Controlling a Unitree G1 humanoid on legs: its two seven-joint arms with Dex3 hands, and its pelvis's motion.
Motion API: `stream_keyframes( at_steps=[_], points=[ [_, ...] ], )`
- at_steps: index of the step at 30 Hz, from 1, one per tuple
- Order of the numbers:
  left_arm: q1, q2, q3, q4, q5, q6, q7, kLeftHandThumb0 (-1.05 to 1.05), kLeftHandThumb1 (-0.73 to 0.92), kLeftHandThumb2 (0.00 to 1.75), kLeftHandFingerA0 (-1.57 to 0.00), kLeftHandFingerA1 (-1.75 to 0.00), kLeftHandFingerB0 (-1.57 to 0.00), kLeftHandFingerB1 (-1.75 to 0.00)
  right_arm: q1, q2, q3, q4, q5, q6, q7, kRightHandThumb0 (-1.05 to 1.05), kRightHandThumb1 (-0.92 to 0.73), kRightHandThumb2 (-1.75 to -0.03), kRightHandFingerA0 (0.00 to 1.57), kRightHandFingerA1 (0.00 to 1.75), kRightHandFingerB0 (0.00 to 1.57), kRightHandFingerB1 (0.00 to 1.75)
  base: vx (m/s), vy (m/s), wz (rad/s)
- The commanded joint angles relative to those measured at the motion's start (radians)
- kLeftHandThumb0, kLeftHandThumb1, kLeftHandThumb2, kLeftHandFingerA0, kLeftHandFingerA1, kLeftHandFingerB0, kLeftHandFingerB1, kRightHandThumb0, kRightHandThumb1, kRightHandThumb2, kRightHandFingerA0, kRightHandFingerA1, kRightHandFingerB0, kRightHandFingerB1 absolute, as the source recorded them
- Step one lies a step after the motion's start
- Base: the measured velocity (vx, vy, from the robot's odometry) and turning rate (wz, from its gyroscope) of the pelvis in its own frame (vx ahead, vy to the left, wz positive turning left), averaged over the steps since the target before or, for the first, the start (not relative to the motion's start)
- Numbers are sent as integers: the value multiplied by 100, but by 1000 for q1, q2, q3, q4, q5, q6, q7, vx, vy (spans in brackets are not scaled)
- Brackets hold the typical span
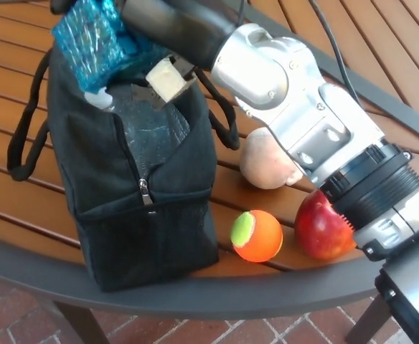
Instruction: Pick up a rubric cube, an apple, a tennis ball, a soft toy, a bottle from the table and put it into the lunch box one by one
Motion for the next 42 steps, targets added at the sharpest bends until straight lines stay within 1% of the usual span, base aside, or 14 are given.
stream_keyframes(
  at_steps=[1, 6, 7, 12, 24, 26, 27, 28, 29, 30, 31, 34, 35, 42],
  points=[
    [3, 6, 6, -8, -13, -31, -10, 9, 54, 109, -103, -120, -91, -102, 14, -37, 47, 17, -54, -8, 63, -14, -47, -104, 118, 135, 103, 125, 0, 0, 0],
    [4, 11, -1, -3, -5, -38, -13, 9, 54, 109, -103, -120, -91, -102, 61, -61, 77, 2, -68, -11, 77, -14, -47, -104, 118, 135, 103, 125, 0, 0, 0],
    [-1, 12, -1, -1, -3, -31, -9, 8, 55, 104, -99, -118, -89, -98, 85, -78, 96, -8, -83, -19, 88, -16, -56, -74, 89, 168, 79, 133, 0, 0, 0],
    [1, 12, -6, -12, 3, -23, -7, 12, 54, 112, -96, -123, -91, -104, 147, -114, 139, -44, -113, -31, 108, -19, -59, -79, 89, 175, 69, 166, 0, 0, 0],
    [-5, 7, -6, -11, 4, -24, 7, 10, 52, 114, -103, -121, -93, -103, 242, -114, 169, -181, -131, 28, 171, -28, -63, -75, 90, 175, 68, 166, 0, 0, 0],
    [-7, 9, -8, -9, 5, -22, 3, 10, 53, 111, -99, -122, -90, -102, 249, -112, 170, -187, -135, 47, 182, -26, -62, -76, 91, 175, 74, 146, 0, 0, 0],
    [-14, 17, -9, 8, 7, -30, -4, 9, 53, 110, -101, -119, -94, -103, 252, -110, 174, -196, -143, 78, 204, -25, -62, -69, 88, 128, 80, 81, 0, 0, 0],
    [-16, 19, -9, 13, 7, -32, -6, 9, 53, 110, -101, -119, -94, -103, 253, -110, 175, -199, -145, 86, 210, -25, -62, -69, 88, 128, 80, 81, 0, 0, 0],
    [-24, 21, -4, 30, 1, -42, -6, 8, 56, 104, -104, -120, -97, -104, 242, -110, 177, -211, -143, 124, 256, -23, -61, -70, 25, 71, 40, 52, 0, 0, 0],
    [-30, 22, 1, 42, -3, -49, -6, 8, 56, 104, -104, -120, -97, -104, 234, -110, 178, -219, -141, 150, 289, -23, -61, -70, 25, 71, 40, 52, 0, 0, 0],
    [-32, 20, 4, 46, -7, -50, -6, 8, 56, 106, -106, -121, -96, -104, 222, -119, 194, -227, -172, 155, 295, -48, -52, -73, 0, 0, 5, 36, 0, 0, 0],
    [-29, 15, 6, 42, -10, -45, -5, 8, 57, 102, -104, -119, -94, -103, 210, -127, 219, -255, -238, 180, 284, -57, -49, -72, 0, 0, 3, 10, 0, 0, 0],
    [-22, 11, 7, 30, -15, -42, -11, 9, 58, 103, -102, -120, -93, -104, 199, -122, 218, -270, -245, 202, 295, -102, -53, -77, 0, 17, 0, 0, 0, 0, 0],
    [10, 8, -4, -22, -7, -26, -21, 5, 56, 115, -102, -105, -94, -98, 98, -79, 185, -312, -296, 317, 299, -105, -60, -101, 0, 34, 0, 6, 0, 0, 0]
  ],
)
